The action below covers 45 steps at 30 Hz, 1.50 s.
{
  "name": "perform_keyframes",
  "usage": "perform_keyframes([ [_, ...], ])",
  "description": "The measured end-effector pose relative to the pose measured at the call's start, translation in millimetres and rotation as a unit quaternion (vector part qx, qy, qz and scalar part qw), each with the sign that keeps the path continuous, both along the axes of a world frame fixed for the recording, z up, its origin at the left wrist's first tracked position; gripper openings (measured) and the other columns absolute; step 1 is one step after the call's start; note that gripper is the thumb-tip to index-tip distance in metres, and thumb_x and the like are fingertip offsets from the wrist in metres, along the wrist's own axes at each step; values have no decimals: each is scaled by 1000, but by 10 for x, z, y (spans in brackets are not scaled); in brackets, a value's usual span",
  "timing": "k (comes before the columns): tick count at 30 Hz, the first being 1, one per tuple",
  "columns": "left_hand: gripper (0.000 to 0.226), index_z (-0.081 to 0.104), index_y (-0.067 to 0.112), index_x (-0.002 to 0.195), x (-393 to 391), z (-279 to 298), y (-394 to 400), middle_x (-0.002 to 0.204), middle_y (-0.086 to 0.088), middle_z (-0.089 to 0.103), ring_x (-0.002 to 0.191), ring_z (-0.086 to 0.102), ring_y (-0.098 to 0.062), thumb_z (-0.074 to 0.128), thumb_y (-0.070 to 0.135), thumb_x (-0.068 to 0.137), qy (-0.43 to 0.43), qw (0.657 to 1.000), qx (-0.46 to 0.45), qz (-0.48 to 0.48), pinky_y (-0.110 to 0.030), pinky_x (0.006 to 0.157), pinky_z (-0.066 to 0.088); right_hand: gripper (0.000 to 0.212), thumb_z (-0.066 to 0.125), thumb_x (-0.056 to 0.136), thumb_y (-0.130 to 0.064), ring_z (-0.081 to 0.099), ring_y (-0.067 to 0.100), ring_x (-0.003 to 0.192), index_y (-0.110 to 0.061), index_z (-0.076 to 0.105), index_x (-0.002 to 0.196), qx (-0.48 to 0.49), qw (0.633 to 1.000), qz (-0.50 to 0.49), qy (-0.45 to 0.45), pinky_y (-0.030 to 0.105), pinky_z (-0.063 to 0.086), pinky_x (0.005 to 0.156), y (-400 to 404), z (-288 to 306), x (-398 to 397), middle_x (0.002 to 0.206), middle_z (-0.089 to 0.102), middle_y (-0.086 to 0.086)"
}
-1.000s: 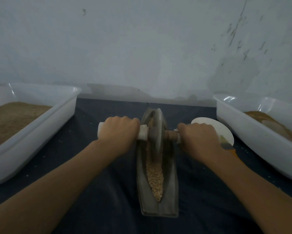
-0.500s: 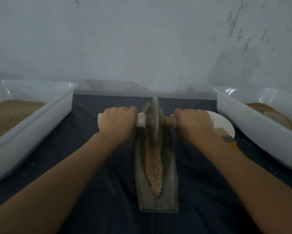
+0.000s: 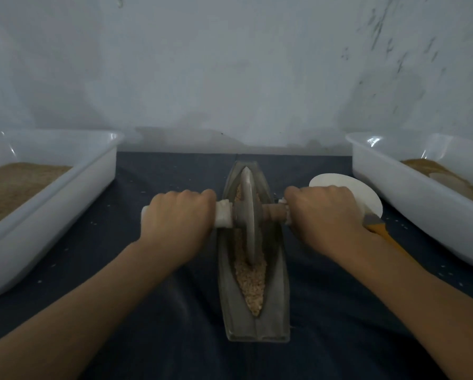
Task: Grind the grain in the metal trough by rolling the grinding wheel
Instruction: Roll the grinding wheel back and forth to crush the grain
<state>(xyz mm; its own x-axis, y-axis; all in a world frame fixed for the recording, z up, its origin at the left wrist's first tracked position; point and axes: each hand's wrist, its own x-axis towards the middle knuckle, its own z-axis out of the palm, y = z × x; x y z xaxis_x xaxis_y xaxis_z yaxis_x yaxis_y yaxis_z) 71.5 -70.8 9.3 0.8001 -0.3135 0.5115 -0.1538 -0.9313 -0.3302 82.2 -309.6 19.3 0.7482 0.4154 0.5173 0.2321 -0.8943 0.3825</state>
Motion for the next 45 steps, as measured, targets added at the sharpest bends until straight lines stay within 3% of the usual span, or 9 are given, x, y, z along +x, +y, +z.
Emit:
perform_keyframes([
  [8, 20, 36, 20, 82, 382, 161, -136, 81, -2, 60, 69, 58, -27, 56, 22, 85, 26, 999, -27, 7, -33, 56, 31, 23, 62, 79, -25, 61, 31, 68, -20, 39, 79, 31, 999, -25, 30, 30, 21, 50, 47, -6, 407, 77, 63, 4],
  [13, 37, 29, 26, 75, -189, 117, -5, 59, 9, 35, 46, 30, -11, 66, 30, 77, 16, 1000, 17, -19, -27, 46, 16, 49, 79, 60, -26, 31, 18, 39, -24, 31, 66, 34, 998, 55, 6, 23, 19, 43, -79, -12, -262, 49, 36, -7],
  [19, 49, 28, 25, 72, -256, 118, -12, 53, 11, 25, 42, 16, -8, 76, 28, 63, 20, 999, 33, -24, -23, 46, 5, 48, 77, 67, -29, 33, 14, 40, -26, 29, 66, 31, 999, 11, 39, 25, 24, 45, -88, -48, -301, 49, 29, -12],
  [24, 33, 31, 22, 73, 326, 51, -101, 57, 10, 25, 45, 21, -11, 63, 23, 79, -8, 1000, -29, 1, -26, 46, 13, 20, 61, 82, -27, 60, 27, 65, -20, 42, 79, 30, 998, -33, 34, 31, 31, 52, 57, 26, 348, 74, 62, 1],
  [28, 25, 35, 19, 77, 443, 96, -112, 63, 6, 35, 52, 34, -18, 59, 22, 84, 11, 999, -39, 5, -31, 50, 25, 12, 60, 81, -23, 62, 30, 72, -18, 50, 86, 8, 998, -49, 27, 31, 28, 54, 115, 83, 436, 82, 66, 4],
  [34, 45, 34, 23, 75, -260, 124, -5, 59, 8, 37, 47, 31, -15, 77, 26, 63, 5, 998, 26, -66, -25, 45, 9, 48, 80, 59, -23, 33, 19, 38, -23, 33, 66, 25, 998, 51, 12, 21, 17, 41, -62, 27, -345, 48, 43, -3],
  [37, 53, 38, 20, 67, -478, 167, 50, 49, 6, 40, 38, 28, -15, 85, 19, 42, 16, 997, 17, -73, -20, 46, 6, 38, 81, 56, -20, 38, 21, 36, -20, 44, 63, 37, 998, 56, 20, 22, 26, 40, -135, -11, -541, 49, 48, -2],
  [41, 34, 31, 25, 76, -147, 54, 10, 59, 9, 31, 47, 29, -14, 65, 30, 77, 2, 999, 7, -31, -27, 46, 17, 31, 74, 69, -21, 55, 26, 50, -20, 43, 70, -6, 1000, -15, 22, 26, 24, 44, -14, 12, -241, 61, 57, 0],
  [45, 27, 34, 21, 75, 299, -13, -53, 58, 9, 28, 46, 27, -15, 59, 24, 83, 2, 999, -52, 2, -28, 46, 15, 19, 64, 76, -14, 63, 29, 71, -19, 47, 82, -22, 998, -49, 16, 31, 26, 51, 126, 81, 248, 81, 65, 3],
])
